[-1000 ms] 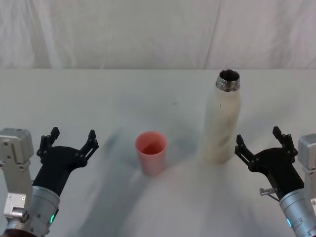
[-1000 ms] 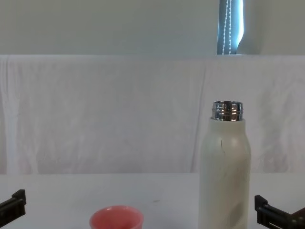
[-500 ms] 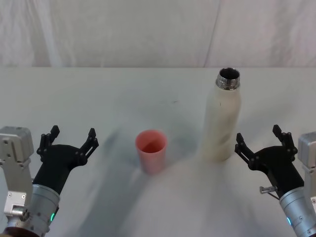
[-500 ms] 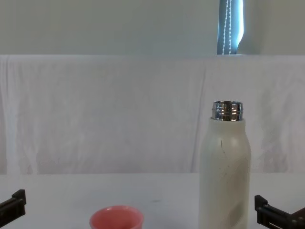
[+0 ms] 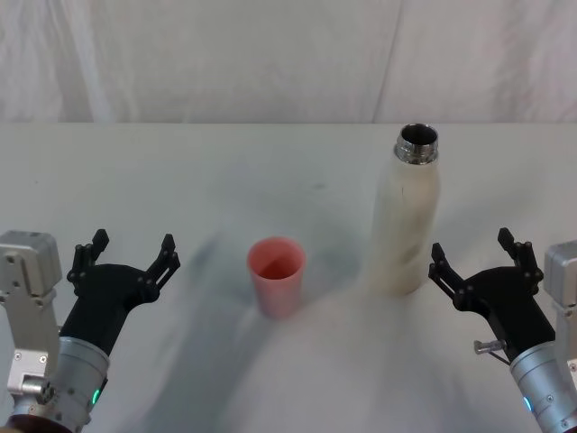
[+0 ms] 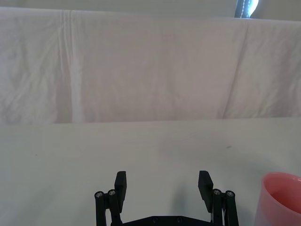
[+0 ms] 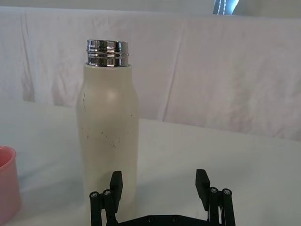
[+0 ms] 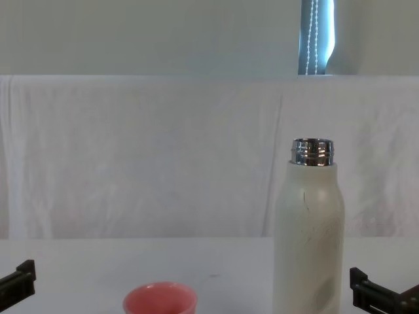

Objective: Grasp the thermos with one hand and pour water into the cup lid.

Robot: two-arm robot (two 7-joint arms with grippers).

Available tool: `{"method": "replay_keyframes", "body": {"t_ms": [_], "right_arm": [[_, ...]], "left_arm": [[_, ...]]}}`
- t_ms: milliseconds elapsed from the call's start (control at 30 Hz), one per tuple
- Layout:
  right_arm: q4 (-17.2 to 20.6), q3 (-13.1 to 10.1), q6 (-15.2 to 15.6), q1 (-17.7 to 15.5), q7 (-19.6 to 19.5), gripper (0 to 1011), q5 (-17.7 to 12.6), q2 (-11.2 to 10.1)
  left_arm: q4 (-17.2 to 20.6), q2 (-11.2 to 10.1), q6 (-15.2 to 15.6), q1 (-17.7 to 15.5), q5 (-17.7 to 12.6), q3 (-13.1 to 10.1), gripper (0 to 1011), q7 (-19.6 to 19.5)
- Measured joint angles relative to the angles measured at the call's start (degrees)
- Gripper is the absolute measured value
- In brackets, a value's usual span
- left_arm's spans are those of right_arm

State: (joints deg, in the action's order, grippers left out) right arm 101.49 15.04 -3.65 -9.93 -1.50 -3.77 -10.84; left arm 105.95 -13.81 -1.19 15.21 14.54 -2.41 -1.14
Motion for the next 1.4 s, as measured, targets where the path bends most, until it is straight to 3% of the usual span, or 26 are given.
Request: {"method": "replay_keyframes", "body": {"t_ms": [333, 700, 1400], "right_arm": [[0.0, 0.0, 0.0, 0.0, 0.1, 1000, 0.0, 0.0], [1.2, -1.8, 2.2, -0.4, 4.9, 1000, -2.1, 0.9], [0.2, -1.0, 3.2, 2.0, 10.2, 1000, -2.3, 3.0]], "left_arm": [[0.0, 0.0, 0.0, 0.0, 0.0, 0.0, 1001, 0.0], [0.0, 0.0, 0.0, 0.0, 0.0, 0.0, 1001, 0.0], [0.0, 0.0, 0.0, 0.0, 0.0, 0.0, 1001, 0.0]]}}
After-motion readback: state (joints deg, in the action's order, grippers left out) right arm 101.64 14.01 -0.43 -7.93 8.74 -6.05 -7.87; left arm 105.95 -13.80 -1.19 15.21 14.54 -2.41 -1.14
